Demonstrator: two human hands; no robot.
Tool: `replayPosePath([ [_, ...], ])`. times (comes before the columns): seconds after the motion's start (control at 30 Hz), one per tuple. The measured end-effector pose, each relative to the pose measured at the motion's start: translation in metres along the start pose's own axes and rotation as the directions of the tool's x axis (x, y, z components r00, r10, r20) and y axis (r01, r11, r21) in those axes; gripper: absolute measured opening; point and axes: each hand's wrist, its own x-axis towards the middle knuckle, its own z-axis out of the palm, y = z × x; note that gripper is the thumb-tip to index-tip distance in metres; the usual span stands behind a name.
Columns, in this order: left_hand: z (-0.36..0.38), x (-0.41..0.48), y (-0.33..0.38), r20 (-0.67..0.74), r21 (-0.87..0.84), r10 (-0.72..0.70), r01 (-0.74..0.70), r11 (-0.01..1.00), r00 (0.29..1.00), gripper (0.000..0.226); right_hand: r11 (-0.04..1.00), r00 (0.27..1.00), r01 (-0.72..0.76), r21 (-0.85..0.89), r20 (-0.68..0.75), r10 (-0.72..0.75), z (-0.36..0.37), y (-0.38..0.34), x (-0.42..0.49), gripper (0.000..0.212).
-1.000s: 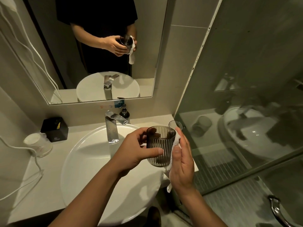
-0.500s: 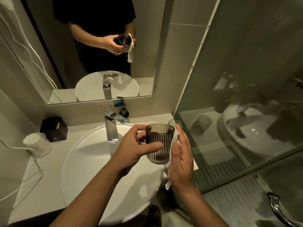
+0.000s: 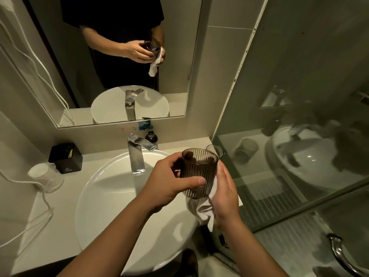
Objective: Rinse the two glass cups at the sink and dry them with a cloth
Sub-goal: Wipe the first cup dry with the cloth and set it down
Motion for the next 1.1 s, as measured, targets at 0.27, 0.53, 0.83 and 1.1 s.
replayPosePath([
  [0.27, 0.011, 0.010, -0.013, 0.043, 0.151, 0.073, -0.078, 0.985, 0.996, 0.069, 0.607, 0.756, -0.651, 0.456, 0.461, 0.465, -0.006, 0.006, 0.015, 0.050],
  [0.53, 0.016, 0.032, -0.032, 0.019, 0.236, 0.102, -0.103, 0.966, 0.995, 0.078, 0.488, 0.738, -0.671, 0.558, 0.561, 0.374, -0.009, 0.023, 0.018, 0.044],
  [0.83, 0.017, 0.068, -0.061, -0.190, 0.265, 0.028, 0.024, 0.964, 0.981, 0.080, 0.776, 0.810, -0.580, 0.246, 0.272, 0.519, -0.059, 0.028, 0.052, 0.043],
  [1.1, 0.028, 0.092, -0.084, -0.293, 0.376, 0.023, 0.093, 0.922, 0.956, 0.083, 0.716, 0.992, 0.090, -0.692, 0.124, -0.005, -0.078, 0.086, 0.125, 0.045],
])
